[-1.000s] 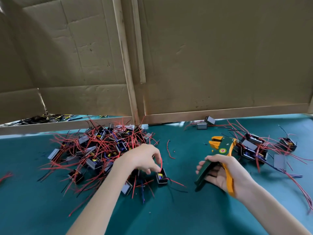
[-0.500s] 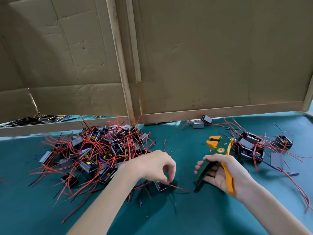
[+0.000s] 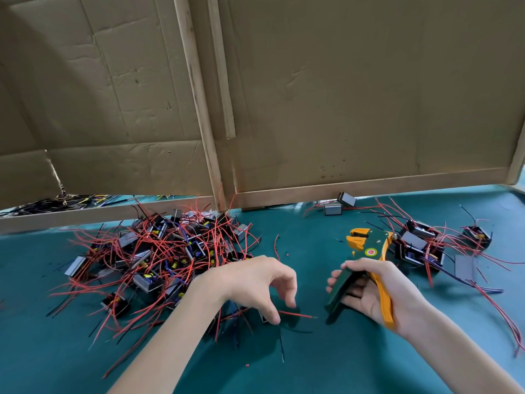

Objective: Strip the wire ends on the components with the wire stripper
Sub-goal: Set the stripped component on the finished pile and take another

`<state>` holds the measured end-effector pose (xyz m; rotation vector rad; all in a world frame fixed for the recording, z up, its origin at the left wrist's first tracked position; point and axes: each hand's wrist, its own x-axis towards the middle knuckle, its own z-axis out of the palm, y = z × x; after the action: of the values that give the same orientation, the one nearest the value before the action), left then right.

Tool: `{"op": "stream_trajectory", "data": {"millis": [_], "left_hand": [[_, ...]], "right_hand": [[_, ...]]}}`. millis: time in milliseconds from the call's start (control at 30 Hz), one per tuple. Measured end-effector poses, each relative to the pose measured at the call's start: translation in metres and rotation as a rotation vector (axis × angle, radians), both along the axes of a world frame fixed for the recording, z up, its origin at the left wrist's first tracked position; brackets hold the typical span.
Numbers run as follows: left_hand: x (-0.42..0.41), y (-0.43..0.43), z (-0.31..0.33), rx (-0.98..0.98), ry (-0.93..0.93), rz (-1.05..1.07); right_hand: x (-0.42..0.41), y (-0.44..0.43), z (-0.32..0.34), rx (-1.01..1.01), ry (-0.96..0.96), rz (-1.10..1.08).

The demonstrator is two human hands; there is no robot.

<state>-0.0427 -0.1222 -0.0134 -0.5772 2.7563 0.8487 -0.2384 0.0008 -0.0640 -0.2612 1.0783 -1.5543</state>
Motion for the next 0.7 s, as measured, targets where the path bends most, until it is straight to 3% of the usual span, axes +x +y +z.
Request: {"op": "stream_trajectory", "data": {"millis": [167,267,367,600,700], "left_hand": [[0.001,0.0,-0.005,0.006,-0.044,-0.032],[-0.002,0.0,-0.01,0.022,0.032,0.03],[-0.004,-0.002,-0.014,0.125,0.221,0.146],[-0.008,-0.005,-0.013,0.446,0.893,0.429],[-0.008,-0.005,-0.006,0.447,1.017,0.474]], "right_hand": [[0.0,0.0,0.001,0.001,-0.005,-0.002],[0.001,0.001,0.002,0.003,-0.001,0.0],[0.001,0.001,0.002,-0.003,0.02,0.007],[0.006,0.001,0.001,-0.106,0.137,0.162],[0.011,0.002,0.001,-0.165,0.202,0.263]]}}
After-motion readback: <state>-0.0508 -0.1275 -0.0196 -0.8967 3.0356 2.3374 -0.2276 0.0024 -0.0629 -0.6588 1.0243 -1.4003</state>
